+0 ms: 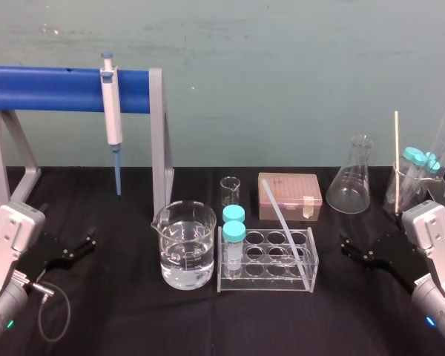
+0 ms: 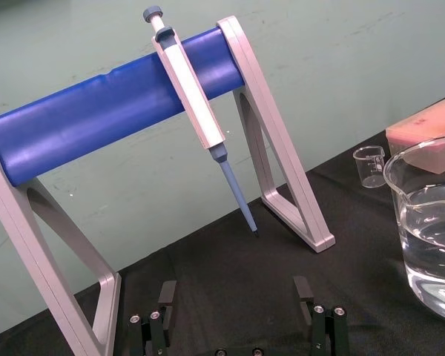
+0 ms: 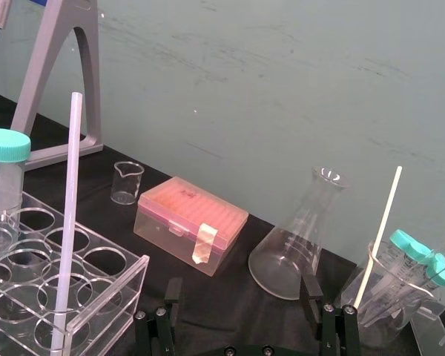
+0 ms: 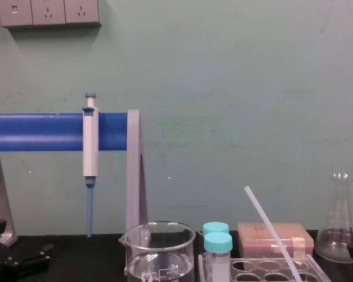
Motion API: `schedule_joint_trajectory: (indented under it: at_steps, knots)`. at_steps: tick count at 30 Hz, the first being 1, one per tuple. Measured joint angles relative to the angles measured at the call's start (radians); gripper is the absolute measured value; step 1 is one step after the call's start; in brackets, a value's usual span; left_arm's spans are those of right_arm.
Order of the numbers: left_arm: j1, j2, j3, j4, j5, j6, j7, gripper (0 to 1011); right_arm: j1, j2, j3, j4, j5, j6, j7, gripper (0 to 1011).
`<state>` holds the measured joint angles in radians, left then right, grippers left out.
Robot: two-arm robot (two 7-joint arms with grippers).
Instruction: Pick up the stirring rod with one hand, then place it down.
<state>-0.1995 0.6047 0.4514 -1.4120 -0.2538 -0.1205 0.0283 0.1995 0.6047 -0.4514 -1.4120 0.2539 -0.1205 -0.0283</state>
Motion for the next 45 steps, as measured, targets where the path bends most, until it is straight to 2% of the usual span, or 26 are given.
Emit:
schedule_joint_trajectory:
  at_steps: [45]
  knots:
    - [0.0,0.0,0.0,0.0,0.0,0.0,0.0,1000,0.0,0.0,0.0,0.0,0.0,0.0,0.0,1000]
